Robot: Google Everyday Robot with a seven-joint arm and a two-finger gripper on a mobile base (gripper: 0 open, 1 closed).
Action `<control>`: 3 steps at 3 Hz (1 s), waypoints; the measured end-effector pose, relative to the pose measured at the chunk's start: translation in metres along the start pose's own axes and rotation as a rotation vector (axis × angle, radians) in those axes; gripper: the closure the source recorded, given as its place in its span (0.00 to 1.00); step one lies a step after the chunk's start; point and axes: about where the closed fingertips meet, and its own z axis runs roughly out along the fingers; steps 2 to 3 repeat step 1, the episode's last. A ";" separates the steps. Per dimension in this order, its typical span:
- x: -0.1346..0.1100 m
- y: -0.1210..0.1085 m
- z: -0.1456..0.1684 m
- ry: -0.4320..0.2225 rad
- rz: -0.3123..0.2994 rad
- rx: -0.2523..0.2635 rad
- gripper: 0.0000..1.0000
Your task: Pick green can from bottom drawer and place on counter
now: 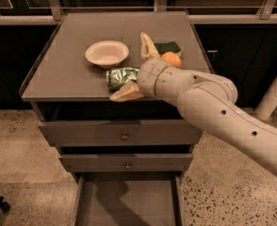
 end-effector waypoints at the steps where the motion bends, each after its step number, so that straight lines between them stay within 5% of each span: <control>1: 0.000 0.000 0.000 0.000 0.000 0.000 0.00; 3: 0.000 0.000 0.000 0.000 0.000 0.000 0.00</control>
Offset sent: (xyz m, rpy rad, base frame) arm 0.0000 0.0000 0.0000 0.0000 0.0000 0.0000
